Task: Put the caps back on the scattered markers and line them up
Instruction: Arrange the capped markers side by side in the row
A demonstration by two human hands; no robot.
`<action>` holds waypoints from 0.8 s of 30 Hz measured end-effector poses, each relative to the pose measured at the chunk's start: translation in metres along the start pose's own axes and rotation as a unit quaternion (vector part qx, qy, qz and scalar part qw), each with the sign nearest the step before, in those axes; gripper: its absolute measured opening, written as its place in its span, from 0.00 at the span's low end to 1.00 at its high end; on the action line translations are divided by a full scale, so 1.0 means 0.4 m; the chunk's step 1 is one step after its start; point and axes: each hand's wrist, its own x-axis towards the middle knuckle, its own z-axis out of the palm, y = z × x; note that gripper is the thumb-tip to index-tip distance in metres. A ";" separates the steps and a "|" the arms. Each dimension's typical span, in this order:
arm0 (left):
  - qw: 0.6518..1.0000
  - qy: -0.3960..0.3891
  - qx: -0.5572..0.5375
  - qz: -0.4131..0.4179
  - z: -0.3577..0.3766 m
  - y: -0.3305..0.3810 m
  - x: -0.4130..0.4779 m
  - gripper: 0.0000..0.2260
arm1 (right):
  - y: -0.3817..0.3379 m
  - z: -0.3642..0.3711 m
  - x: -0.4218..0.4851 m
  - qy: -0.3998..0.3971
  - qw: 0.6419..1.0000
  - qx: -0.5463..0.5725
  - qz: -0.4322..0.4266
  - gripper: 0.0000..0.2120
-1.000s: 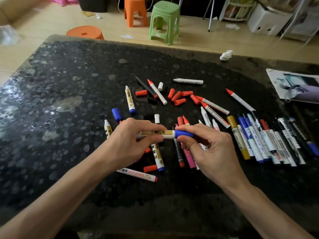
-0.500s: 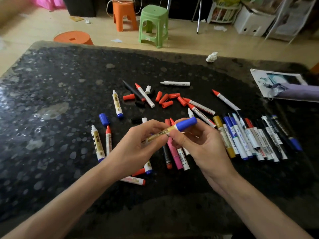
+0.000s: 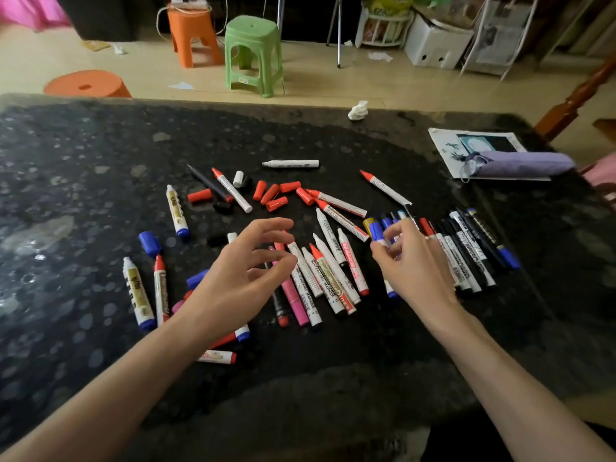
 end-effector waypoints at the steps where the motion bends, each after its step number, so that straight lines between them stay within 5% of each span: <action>1: 1.000 0.002 0.002 0.001 0.000 0.001 0.001 0.19 | 0.003 0.005 -0.007 0.009 1.000 -0.026 -0.005 0.09; 7: 1.000 0.010 0.006 0.001 -0.013 -0.002 0.006 0.17 | 0.011 0.033 -0.020 0.039 0.987 -0.138 -0.068 0.12; 24: 0.999 0.041 0.021 -0.007 -0.034 0.013 0.004 0.16 | 0.036 0.086 0.018 0.092 0.988 -0.108 -0.067 0.13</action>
